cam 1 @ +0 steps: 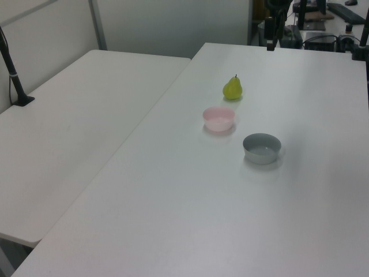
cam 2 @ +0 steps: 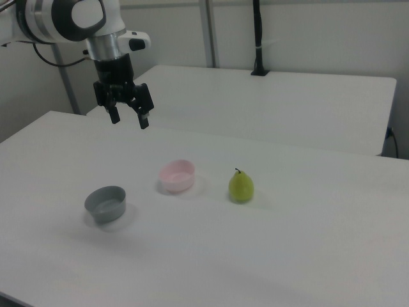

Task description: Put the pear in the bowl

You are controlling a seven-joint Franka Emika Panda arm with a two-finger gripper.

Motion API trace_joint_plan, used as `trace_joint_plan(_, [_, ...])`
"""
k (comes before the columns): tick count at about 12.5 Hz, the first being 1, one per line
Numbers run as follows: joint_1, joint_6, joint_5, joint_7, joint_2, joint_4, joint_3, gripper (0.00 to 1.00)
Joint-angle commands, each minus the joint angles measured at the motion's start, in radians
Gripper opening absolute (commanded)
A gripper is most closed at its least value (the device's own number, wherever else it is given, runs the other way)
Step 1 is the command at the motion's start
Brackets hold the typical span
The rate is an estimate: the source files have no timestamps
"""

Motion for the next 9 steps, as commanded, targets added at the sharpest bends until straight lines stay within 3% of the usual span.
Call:
trace_joint_plan(1, [-0.002,-0.013,0.008,-0.026,-0.012,-0.013,0.01,1.0])
trace_joint_plan(9, [-0.005,-0.006,0.008,-0.026,-0.011,-0.014,0.01,1.0])
